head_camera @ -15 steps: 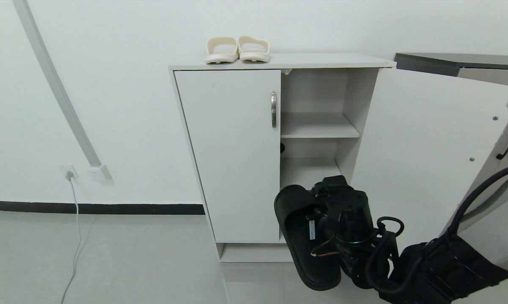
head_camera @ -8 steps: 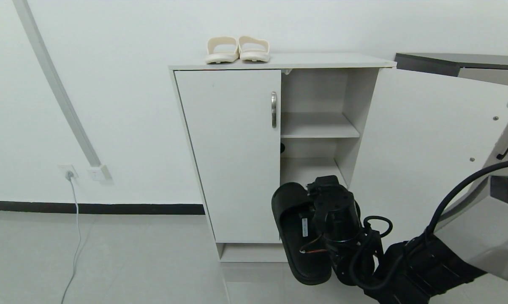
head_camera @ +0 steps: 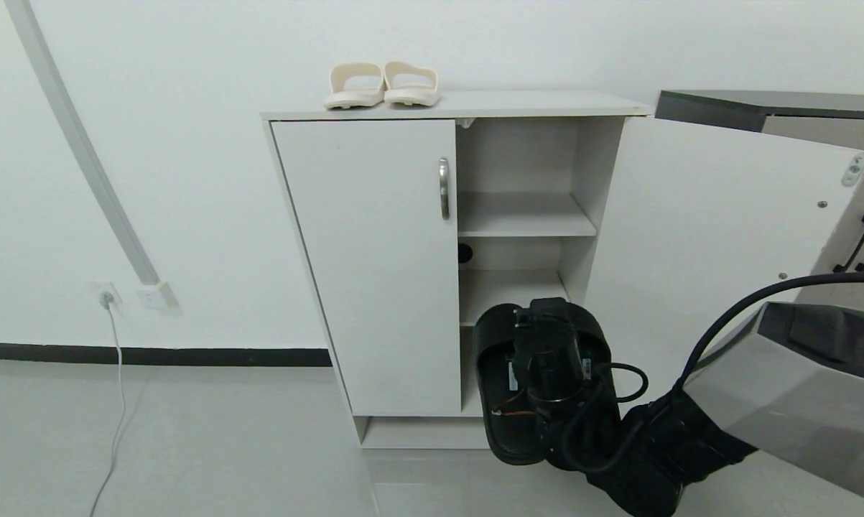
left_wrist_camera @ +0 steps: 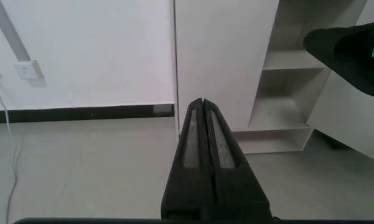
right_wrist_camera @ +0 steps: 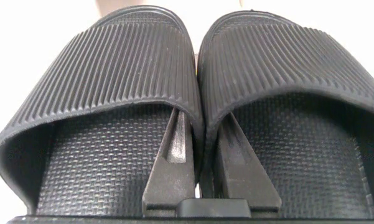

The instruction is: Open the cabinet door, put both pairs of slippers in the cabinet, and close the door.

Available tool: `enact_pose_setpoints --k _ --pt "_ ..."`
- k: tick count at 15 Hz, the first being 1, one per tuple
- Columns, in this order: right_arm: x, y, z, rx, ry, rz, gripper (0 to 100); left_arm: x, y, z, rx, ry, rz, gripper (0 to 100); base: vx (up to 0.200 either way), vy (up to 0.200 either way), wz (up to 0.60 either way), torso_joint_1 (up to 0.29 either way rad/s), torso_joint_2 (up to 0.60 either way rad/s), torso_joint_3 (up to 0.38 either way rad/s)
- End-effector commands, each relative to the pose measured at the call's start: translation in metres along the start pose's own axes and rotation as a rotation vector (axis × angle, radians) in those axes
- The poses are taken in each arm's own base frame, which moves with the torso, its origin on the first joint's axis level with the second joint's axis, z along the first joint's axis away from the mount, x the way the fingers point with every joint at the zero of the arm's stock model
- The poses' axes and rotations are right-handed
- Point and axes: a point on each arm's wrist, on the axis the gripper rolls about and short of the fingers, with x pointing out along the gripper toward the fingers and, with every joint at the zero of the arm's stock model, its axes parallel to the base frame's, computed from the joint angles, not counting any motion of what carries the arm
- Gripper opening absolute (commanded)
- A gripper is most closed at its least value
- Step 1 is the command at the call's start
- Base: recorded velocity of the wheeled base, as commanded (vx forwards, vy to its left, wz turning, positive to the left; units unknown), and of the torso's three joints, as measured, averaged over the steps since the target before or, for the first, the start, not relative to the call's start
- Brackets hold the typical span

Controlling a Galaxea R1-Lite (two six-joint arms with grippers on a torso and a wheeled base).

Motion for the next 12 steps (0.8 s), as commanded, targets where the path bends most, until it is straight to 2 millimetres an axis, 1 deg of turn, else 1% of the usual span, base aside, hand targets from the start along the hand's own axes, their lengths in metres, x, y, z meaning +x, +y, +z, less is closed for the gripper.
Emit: enact_pose_setpoints --k 1,3,7,9,12 --pt "0.002 0.0 -0.004 -0.007 0.008 -0.003 0 0.0 0.0 0.0 0.0 0.003 0.001 0 0.0 0.0 0.0 0.0 0.0 0.0" --pt "0.007 0.004 -0.012 -0.016 0.02 0.003 0 0.0 0.0 0.0 0.0 0.001 0.002 0 0.0 0.0 0.0 0.0 0.0 0.0" --pt "0.038 0.023 -0.02 0.017 0.0 0.01 0 0.0 0.0 0.0 0.0 0.001 0.002 0 0.0 0.0 0.0 0.0 0.0 0.0" --pt "0.043 0.023 -0.024 0.038 0.007 0.015 0 0.0 0.0 0.0 0.0 0.001 0.002 0 0.0 0.0 0.0 0.0 0.0 0.0" --pt "0.044 0.023 -0.029 0.042 0.028 0.031 0 0.0 0.0 0.0 0.0 0.001 0.002 0 0.0 0.0 0.0 0.0 0.0 0.0"
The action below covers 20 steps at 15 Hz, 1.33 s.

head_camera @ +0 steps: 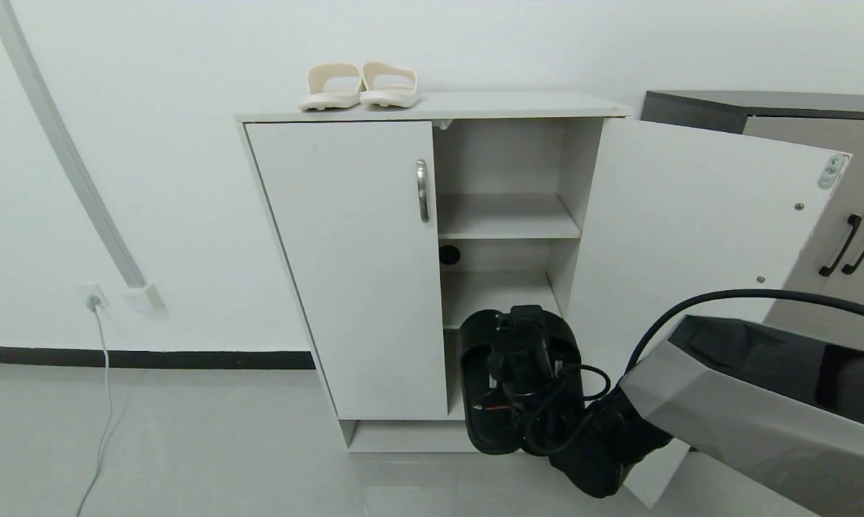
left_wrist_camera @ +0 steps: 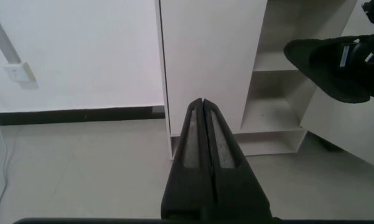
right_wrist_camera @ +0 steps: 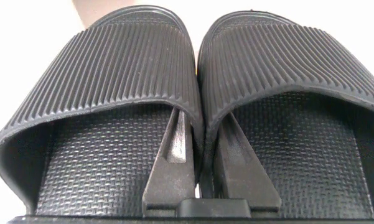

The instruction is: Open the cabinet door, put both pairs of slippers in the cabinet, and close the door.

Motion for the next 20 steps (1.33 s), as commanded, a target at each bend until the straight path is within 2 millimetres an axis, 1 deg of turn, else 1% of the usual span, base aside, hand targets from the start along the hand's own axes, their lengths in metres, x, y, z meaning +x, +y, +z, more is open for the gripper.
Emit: enact_pose_setpoints --k 1,4,8,16,20 --pt "0.003 0.0 -0.01 -0.014 0.019 -0.003 0 0.0 0.0 0.0 -0.002 0.002 0.0 0 0.0 0.0 0.0 0.0 0.0 0.0" --pt "0.006 0.001 -0.02 -0.014 0.041 0.003 0 0.0 0.0 0.0 -0.002 0.002 0.0 0 0.0 0.0 0.0 0.0 0.0 0.0" --pt "0.007 -0.001 -0.025 -0.02 0.057 -0.001 0 0.0 0.0 0.0 -0.002 0.002 0.0 0 0.0 0.0 0.0 0.0 0.0 -0.061" --pt "0.008 -0.004 -0.032 -0.038 0.084 0.005 0 0.0 0.0 0.0 -0.002 0.004 0.0 0 0.0 0.0 0.0 0.002 0.0 -0.189" --pt "0.009 -0.002 -0.031 0.012 0.067 0.011 0 0.0 0.0 0.0 -0.003 0.004 0.0 0 0.0 0.0 0.0 0.006 0.0 -0.181"
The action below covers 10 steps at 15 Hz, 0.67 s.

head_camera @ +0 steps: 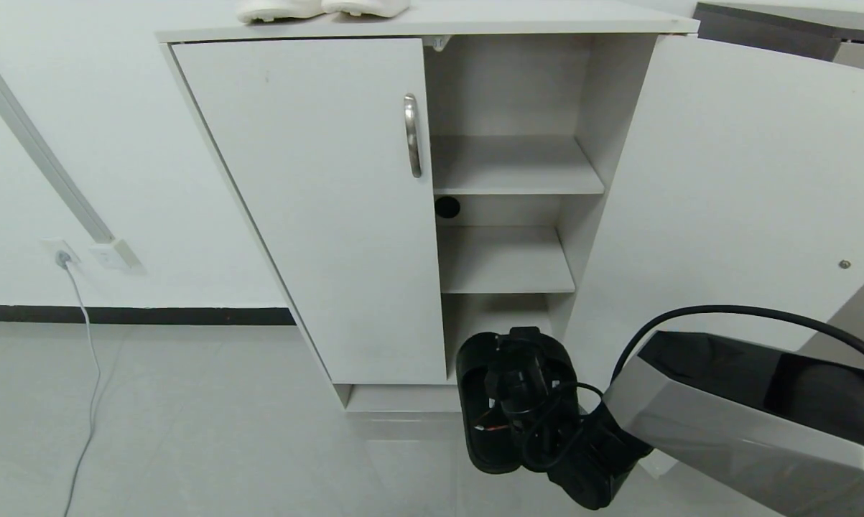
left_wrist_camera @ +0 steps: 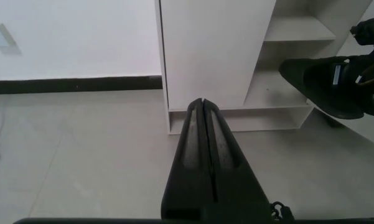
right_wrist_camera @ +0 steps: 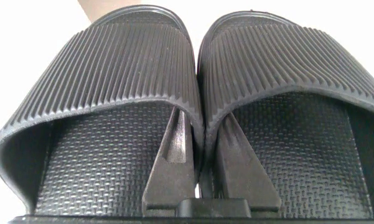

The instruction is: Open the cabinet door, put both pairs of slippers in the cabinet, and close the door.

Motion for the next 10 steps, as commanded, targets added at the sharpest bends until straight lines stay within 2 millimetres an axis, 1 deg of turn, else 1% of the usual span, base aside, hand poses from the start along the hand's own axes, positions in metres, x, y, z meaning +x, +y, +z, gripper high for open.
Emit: enact_pose_setpoints --k 1,3,8,10 --pt "0.001 0.002 0.002 0.027 -0.049 0.003 0 0.0 0.0 0.0 0.0 0.001 0.0 0 0.0 0.0 0.0 0.007 0.0 -0.066" --pt "0.006 0.0 0.006 0.04 -0.116 0.002 0 0.0 0.0 0.0 0.0 0.001 0.0 0 0.0 0.0 0.0 0.0 0.0 0.0" --pt "0.007 -0.005 0.013 0.03 -0.175 -0.017 0 0.0 0.0 0.0 0.0 0.001 0.0 0 0.0 0.0 0.0 0.0 0.0 0.0" --pt "0.005 -0.006 0.018 0.02 -0.23 -0.015 0 0.0 0.0 0.0 0.0 0.001 0.0 0 0.0 0.0 0.0 0.0 0.0 0.0"
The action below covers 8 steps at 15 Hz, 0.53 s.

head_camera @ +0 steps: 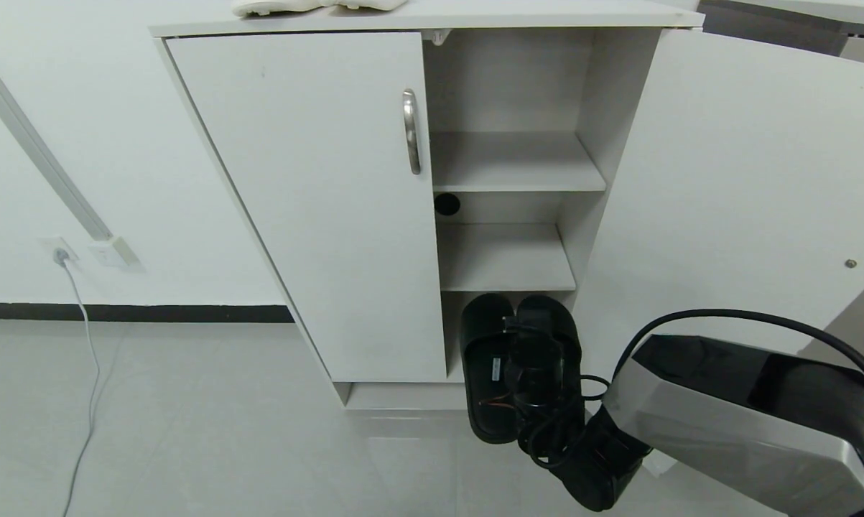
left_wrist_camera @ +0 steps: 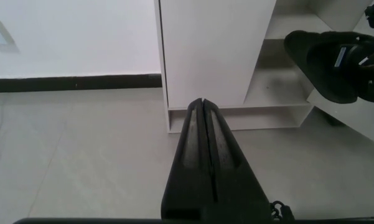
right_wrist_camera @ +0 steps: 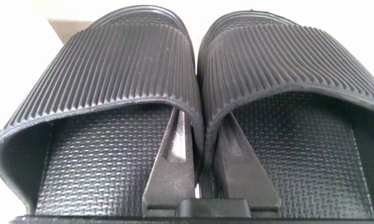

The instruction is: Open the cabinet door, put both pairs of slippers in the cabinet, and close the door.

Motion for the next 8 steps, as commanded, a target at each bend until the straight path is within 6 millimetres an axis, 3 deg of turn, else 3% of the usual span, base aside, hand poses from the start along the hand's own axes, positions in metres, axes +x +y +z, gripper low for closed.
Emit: enact_pose_setpoints --k 1,3,8 --pt "-0.0005 -0.0018 -0.0005 -0.014 -0.004 -0.001 0 0.0001 0.0 0.0 0.0 0.001 0.0 0 0.0 0.0 0.0 0.0 0.0 0.0" --pt "-0.0004 -0.0018 -0.0013 -0.016 -0.002 0.0 0 0.0001 0.0 0.0 0.0 0.001 0.0 0 0.0 0.0 0.0 0.0 0.0 0.0" --pt "0.0014 -0.0038 -0.0009 -0.015 -0.003 -0.006 0 0.0001 0.0 -0.0002 0.0 0.003 0.0 0 0.2 0.0 0.0 0.001 0.0 0.001"
